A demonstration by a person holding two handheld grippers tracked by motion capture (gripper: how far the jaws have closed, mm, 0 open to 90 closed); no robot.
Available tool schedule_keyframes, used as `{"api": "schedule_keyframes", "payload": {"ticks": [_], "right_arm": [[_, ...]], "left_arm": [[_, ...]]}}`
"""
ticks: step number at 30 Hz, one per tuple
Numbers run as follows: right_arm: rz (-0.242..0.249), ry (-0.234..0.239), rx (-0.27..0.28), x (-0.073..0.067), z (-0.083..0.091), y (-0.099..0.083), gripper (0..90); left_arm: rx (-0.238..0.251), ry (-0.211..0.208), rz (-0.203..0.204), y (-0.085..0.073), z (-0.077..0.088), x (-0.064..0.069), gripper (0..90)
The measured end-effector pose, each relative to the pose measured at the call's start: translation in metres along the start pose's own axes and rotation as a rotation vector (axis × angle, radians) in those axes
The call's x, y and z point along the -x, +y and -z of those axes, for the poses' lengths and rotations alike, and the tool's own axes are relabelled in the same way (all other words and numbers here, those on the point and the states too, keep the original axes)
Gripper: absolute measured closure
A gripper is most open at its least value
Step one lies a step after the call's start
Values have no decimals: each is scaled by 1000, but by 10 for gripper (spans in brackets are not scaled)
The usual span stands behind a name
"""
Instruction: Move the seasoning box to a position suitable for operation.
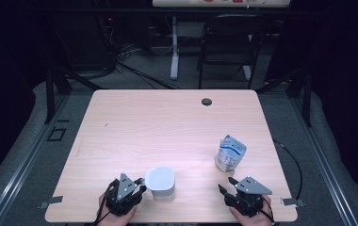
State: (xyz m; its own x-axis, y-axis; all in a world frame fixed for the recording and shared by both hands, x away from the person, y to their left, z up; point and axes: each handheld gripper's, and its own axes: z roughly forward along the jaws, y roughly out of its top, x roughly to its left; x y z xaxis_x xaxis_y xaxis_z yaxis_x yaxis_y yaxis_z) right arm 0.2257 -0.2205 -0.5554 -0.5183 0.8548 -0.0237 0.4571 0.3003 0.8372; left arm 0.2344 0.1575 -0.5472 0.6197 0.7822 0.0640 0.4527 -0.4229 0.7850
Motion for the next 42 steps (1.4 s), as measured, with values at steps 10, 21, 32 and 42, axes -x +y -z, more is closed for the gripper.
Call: {"api": "schedule_keyframes", "payload": {"ticks": [10, 21, 32, 42], "right_arm": [[32, 35, -21, -12, -6, 2, 534], [62, 60, -34, -26, -7, 13, 534], [62, 88, -38, -33, -12, 25, 537], [59, 102, -9, -45, -21, 44, 542]], "left_arm": [[23, -30, 29, 1, 6, -2, 642], [12, -81, 52, 2, 24, -11, 555], [32, -91, 66, 5, 31, -16, 553], [47, -73, 87, 6, 34, -21, 527]]}}
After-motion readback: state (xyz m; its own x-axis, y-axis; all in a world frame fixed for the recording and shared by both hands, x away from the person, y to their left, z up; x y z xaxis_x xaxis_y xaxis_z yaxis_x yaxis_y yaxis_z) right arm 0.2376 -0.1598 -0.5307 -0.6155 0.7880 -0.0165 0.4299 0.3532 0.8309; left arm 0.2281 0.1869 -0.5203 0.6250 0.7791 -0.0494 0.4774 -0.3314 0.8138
